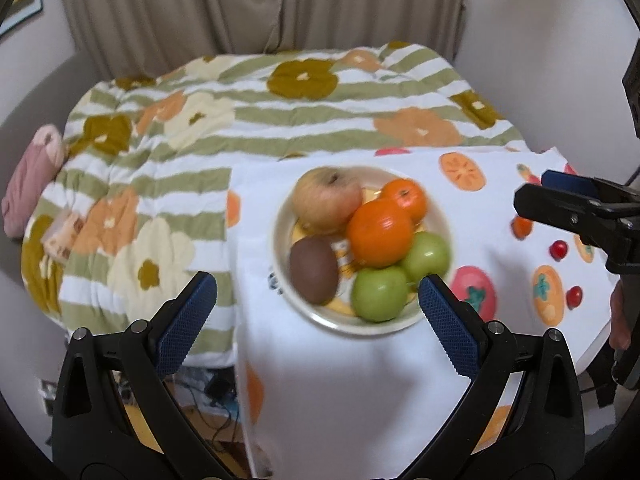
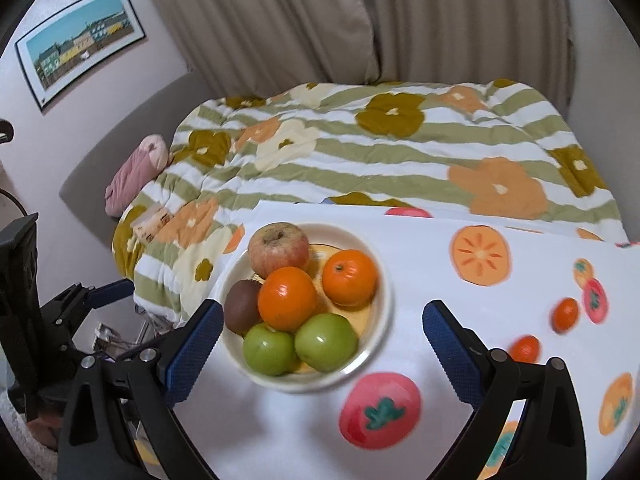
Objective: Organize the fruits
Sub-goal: 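Withdraw both tools from the bowl toward the mandarins and tomatoes, then grasp a mandarin with the left tool while the right tool grasps a red cherry tomato, then carry the mandarin with the left tool while the right tool carries the tomato to the bowl, then drop the mandarin into the bowl with the left tool while the right tool releases the tomato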
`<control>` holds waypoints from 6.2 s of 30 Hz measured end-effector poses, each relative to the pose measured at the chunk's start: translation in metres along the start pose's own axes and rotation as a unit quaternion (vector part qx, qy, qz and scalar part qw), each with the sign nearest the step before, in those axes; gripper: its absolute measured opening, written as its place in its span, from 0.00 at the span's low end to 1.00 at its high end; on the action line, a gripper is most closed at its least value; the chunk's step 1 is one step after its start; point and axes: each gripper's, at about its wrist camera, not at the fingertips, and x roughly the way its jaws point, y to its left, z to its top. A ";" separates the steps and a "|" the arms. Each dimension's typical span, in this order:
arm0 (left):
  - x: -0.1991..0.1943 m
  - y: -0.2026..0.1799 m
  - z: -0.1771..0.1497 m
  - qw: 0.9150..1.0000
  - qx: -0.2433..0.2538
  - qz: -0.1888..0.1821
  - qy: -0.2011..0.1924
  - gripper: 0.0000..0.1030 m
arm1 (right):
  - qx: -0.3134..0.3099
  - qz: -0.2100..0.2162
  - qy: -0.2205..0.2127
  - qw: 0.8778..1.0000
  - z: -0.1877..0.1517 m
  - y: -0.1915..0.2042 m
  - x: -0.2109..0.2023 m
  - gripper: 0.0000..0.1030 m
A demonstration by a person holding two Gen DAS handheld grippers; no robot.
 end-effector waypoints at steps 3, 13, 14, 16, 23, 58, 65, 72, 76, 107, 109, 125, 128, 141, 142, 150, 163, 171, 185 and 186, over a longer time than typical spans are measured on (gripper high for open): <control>-0.009 -0.021 0.006 1.000 0.011 -0.002 -0.013 1.00 | 0.006 -0.009 -0.006 1.000 -0.007 -0.013 -0.020 0.97; -0.003 -0.102 0.019 0.998 0.026 -0.050 -0.029 1.00 | 0.039 -0.092 -0.037 0.994 -0.035 -0.093 -0.086 0.97; 0.000 -0.109 0.020 0.998 0.030 -0.053 -0.026 1.00 | 0.043 -0.096 -0.038 0.994 -0.039 -0.100 -0.089 0.97; 0.009 -0.129 0.024 0.997 0.045 -0.066 -0.020 1.00 | 0.051 -0.101 -0.035 0.993 -0.046 -0.116 -0.092 0.97; 0.052 -0.189 0.035 0.989 0.109 -0.102 -0.005 1.00 | 0.073 -0.120 -0.020 0.990 -0.071 -0.158 -0.088 0.97; 0.166 -0.285 0.021 0.956 0.243 -0.151 0.061 0.41 | 0.104 -0.131 0.047 0.985 -0.121 -0.202 -0.012 0.55; 0.163 -0.283 0.017 0.958 0.245 -0.141 0.057 0.40 | 0.098 -0.123 0.060 0.986 -0.117 -0.201 -0.006 0.44; 0.158 -0.275 0.013 0.962 0.233 -0.128 0.061 0.40 | 0.089 -0.133 0.071 0.985 -0.113 -0.198 -0.001 0.32; 0.153 -0.269 0.012 0.965 0.224 -0.119 0.061 0.40 | 0.083 -0.132 0.070 0.985 -0.111 -0.195 -0.001 0.30; 0.023 -0.129 0.015 0.999 0.033 0.006 -0.016 0.40 | -0.082 -0.029 0.000 0.996 -0.035 -0.068 -0.049 0.30; 0.018 -0.111 0.011 1.000 0.018 0.018 -0.015 0.40 | -0.093 -0.015 -0.001 0.996 -0.031 -0.054 -0.044 0.30; 0.040 0.000 0.011 0.998 -0.032 0.056 0.003 0.40 | -0.123 0.034 0.028 0.991 -0.003 0.022 0.033 0.30; 0.055 0.018 0.013 0.998 -0.037 0.051 0.009 0.40 | -0.117 0.028 0.031 0.992 0.002 0.027 0.048 0.30; 0.110 0.044 0.027 0.999 -0.025 0.010 0.043 0.40 | -0.070 0.003 0.030 0.997 0.020 0.028 0.090 0.30; 0.113 0.044 0.027 0.999 -0.025 0.008 0.046 0.40 | -0.066 0.002 0.029 0.997 0.021 0.028 0.092 0.30; 0.108 0.052 0.029 0.999 -0.033 -0.004 0.030 0.98 | -0.053 -0.005 0.029 0.998 0.023 0.028 0.095 0.30; 0.078 0.064 0.031 0.998 -0.058 -0.008 0.014 1.00 | -0.057 0.006 0.037 0.998 0.043 0.020 0.098 0.30; 0.077 0.069 0.018 0.998 -0.060 -0.011 0.021 1.00 | -0.056 0.041 0.053 0.996 0.054 0.013 0.125 0.30; 0.081 0.070 0.011 0.998 -0.053 -0.012 0.030 1.00 | -0.043 0.035 0.044 0.997 0.047 0.007 0.130 0.88; 0.080 0.070 0.011 0.998 -0.053 -0.011 0.030 1.00 | -0.042 0.032 0.039 0.998 0.047 0.007 0.127 0.88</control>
